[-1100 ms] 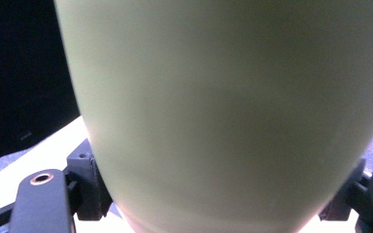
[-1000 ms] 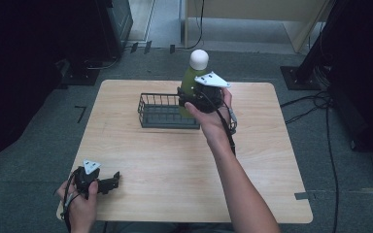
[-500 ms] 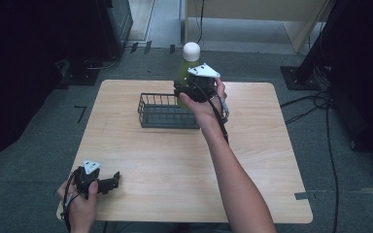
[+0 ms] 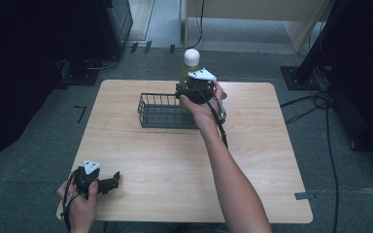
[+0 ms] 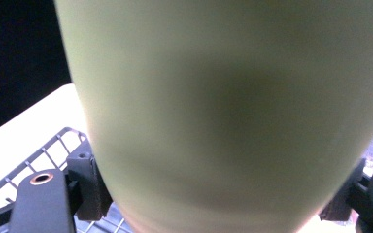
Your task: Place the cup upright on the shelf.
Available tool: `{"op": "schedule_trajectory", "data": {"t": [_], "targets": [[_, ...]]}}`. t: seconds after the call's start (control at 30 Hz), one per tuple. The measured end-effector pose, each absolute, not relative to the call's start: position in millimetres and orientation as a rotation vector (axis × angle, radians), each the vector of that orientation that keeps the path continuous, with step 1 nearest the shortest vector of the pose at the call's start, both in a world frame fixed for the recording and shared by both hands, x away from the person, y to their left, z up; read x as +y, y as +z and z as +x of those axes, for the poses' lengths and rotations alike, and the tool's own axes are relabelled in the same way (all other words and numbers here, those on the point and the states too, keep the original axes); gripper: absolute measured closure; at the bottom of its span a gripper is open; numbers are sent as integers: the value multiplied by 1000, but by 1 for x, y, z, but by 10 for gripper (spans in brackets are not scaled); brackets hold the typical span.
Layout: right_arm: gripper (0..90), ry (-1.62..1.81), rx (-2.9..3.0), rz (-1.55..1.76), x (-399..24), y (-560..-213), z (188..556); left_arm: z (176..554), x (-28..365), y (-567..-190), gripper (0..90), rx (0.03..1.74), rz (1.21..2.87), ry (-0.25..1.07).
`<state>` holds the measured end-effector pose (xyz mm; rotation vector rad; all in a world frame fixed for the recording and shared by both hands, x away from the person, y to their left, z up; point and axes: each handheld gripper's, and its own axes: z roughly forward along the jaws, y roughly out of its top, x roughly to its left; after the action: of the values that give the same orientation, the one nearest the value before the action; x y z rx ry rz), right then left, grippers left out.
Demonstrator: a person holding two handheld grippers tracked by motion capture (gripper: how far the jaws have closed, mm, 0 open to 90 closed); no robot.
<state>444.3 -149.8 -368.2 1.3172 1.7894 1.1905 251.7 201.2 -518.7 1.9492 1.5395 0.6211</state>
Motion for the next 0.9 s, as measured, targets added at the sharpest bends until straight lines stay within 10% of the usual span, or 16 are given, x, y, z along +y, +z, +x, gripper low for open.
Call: {"op": "schedule_trajectory", "data": {"t": [0.9], "targets": [[194, 1210, 1797, 1348, -153, -396, 446, 252, 201, -519, 2, 1537, 1952, 621]]}}
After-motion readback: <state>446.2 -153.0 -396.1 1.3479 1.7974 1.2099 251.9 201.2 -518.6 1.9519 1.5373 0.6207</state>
